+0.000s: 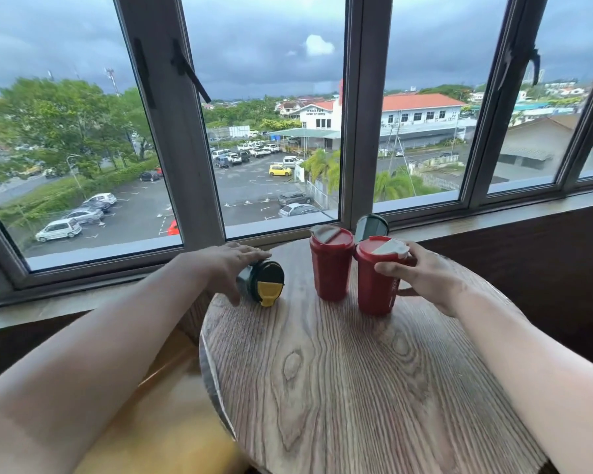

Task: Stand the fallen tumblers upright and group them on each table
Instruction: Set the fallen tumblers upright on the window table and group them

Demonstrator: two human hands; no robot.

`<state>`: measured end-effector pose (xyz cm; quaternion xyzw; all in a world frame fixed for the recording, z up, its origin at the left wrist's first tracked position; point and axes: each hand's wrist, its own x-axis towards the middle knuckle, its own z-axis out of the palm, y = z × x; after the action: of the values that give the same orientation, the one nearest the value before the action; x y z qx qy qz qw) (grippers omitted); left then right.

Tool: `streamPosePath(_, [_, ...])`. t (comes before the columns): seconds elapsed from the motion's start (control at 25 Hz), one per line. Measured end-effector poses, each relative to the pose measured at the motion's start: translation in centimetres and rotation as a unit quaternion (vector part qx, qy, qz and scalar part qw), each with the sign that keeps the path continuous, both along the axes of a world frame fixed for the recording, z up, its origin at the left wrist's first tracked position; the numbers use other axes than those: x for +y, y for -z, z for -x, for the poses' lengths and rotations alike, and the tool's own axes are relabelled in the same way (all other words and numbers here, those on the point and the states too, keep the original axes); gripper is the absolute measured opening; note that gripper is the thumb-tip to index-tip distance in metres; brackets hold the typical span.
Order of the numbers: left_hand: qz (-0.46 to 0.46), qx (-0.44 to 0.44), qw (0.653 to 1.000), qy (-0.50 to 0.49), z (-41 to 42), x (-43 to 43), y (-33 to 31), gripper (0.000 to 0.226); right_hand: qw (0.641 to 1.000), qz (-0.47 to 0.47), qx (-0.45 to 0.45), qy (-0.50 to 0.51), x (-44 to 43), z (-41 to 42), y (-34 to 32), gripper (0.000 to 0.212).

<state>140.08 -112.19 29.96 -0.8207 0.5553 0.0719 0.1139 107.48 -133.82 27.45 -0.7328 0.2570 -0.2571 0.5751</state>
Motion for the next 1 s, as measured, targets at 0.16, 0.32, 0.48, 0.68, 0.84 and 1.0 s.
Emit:
streamPosePath(0.16, [0.095,-0.023,0.994,0.050,-0.2,-0.3,0.9,0.105,1.000,-0.006,0.002,0.006,0.1,-0.1,0.0,0.048])
streamPosePath(0.32, [0.147,-0.050,0.982,0.105,-0.3,0.7,1.0,0.090,1.000,-0.011,-0.001,0.007,0.3,-0.1,-0.1,0.050])
streamPosePath(0.48, [0.167,0.005,0.981,0.102,-0.3,1.8,1.2,0.090,1.000,-0.013,0.005,0.002,0.4,0.0,-0.4,0.049])
streamPosePath(0.68, [0.297,0.356,0.885,0.040,3.8,2.5,0.7,0.075,1.000,-0.014,0.015,-0.003,0.0,0.1,-0.3,0.050])
streamPosePath(0.84, [0.268,0.571,0.776,-0.001,7.9,2.0,2.4,0.072,1.000,-0.009,0.027,-0.007,-0.2,0.2,-0.3,0.058])
streamPosePath(1.0, [0.260,0.611,0.748,-0.017,9.5,1.2,4.3,0.066,0.999,-0.004,0.037,-0.005,-0.4,0.4,-0.5,0.063])
